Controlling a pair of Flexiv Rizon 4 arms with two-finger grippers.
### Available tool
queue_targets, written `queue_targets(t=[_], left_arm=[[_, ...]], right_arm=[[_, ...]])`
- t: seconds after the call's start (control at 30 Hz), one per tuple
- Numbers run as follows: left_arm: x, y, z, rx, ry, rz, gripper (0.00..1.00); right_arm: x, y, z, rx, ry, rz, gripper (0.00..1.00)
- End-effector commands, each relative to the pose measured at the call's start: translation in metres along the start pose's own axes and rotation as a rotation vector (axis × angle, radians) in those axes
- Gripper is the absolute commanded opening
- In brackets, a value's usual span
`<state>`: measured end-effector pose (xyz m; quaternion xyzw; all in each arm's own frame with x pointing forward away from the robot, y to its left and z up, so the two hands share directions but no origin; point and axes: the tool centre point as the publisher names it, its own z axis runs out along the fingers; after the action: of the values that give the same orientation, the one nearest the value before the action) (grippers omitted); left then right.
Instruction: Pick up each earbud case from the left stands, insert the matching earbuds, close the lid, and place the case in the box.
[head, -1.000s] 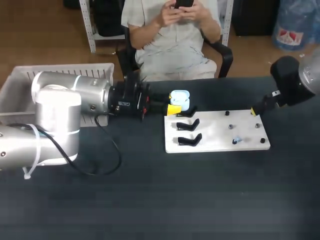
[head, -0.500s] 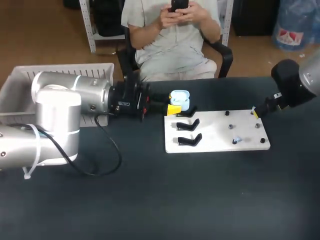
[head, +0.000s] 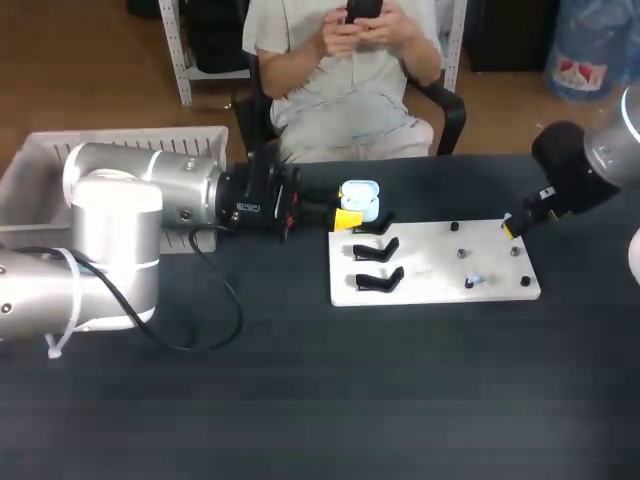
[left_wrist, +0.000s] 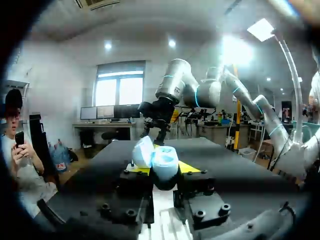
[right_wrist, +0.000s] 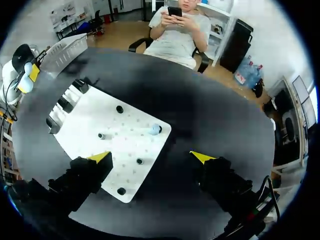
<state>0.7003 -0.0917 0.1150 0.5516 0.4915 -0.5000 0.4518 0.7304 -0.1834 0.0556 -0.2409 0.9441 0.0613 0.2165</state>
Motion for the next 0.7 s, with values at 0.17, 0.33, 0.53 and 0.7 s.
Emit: queue_targets(t=[0.17,0.33,0.53,0.7], left_arm=[[0.000,-0.001,0.000,-0.005,-0.001,0.002,0.00],[0.000,-0.001,0.000,-0.005,-0.001,0.002,0.00],[0.000,-0.001,0.000,-0.005,-0.001,0.002,0.00],[0.000,-0.001,0.000,-0.005,-0.001,0.002,0.00]], right_arm=[[-0.011,-0.001,0.009,0.033,0.055,0.031,0.99],[-0.016,-0.002,0.012,0.046,0.097,0.054,0.89],[-0.020,-0.002,0.016,0.055,0.138,0.069,0.76],[-0.023,-0.001,0.021,0.064,0.182,0.077,0.76]])
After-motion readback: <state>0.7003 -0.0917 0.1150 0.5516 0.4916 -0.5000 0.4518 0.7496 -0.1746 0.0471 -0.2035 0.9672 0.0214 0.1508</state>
